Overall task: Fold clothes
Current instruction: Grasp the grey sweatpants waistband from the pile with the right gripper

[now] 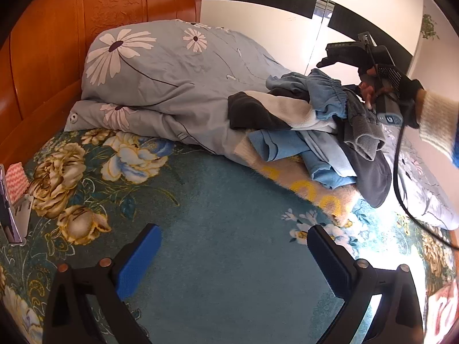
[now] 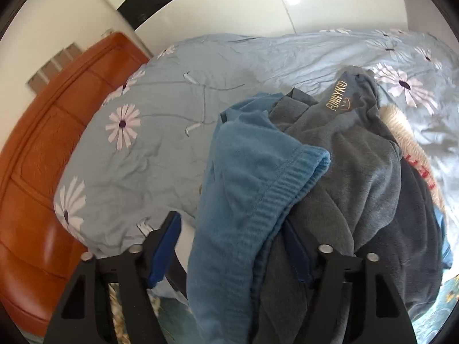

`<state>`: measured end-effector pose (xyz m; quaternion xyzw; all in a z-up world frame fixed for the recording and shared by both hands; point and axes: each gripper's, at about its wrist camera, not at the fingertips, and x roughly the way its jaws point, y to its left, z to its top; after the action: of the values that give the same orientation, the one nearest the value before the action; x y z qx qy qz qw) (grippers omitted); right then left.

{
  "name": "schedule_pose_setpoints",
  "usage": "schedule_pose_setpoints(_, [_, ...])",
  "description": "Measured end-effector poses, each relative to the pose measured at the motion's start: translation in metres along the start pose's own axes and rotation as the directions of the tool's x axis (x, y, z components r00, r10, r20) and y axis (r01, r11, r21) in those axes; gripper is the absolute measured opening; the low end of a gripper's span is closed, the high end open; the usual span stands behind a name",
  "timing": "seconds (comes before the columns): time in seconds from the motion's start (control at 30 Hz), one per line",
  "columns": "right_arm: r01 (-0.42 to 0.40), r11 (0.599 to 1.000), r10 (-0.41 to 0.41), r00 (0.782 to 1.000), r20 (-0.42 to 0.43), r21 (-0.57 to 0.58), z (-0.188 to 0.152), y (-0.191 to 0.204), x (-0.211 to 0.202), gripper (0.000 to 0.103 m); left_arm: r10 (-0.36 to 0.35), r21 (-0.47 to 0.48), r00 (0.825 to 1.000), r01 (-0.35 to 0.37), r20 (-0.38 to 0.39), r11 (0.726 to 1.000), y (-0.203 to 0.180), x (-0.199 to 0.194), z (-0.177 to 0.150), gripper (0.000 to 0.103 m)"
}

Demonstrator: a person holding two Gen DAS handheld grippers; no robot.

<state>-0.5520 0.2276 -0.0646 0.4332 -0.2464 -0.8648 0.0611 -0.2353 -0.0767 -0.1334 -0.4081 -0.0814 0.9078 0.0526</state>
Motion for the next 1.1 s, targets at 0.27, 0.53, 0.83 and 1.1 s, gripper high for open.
schedule_pose_setpoints(0.27, [-0.092,0.990,0.087,0.995,0.051,0.108,0.010,-0.005,-0.025,0.014,-0.001,-0.008,1.000,0.001,0.000,1.000,0.004,-0.004,0.001,0.103])
schedule_pose_setpoints(0.53, [-0.025,1.000,0.025,0.993,0.113,0.001,0.024,0.014,-0.079,0.013,0.007,0.006,1.000,-0.008,0.025,1.000,0.005,-0.027,0.007,0.103])
schedule_pose_setpoints(0.83, [-0.022,0.999,0.024,0.999,0.047,-0.034,-0.010,-0.002,-0.097,0.012,0.002,0.045,1.000,-0.004,0.029,0.999,-0.005,-0.048,0.005,0.103])
schedule_pose_setpoints(1.1, [-0.018,0.979,0.006,0.998,-0.062,-0.205,-0.029,0.022,-0.090,0.015,-0.018,0.065,1.000,0.018,0.005,0.998,-0.022,-0.042,0.005,0.103])
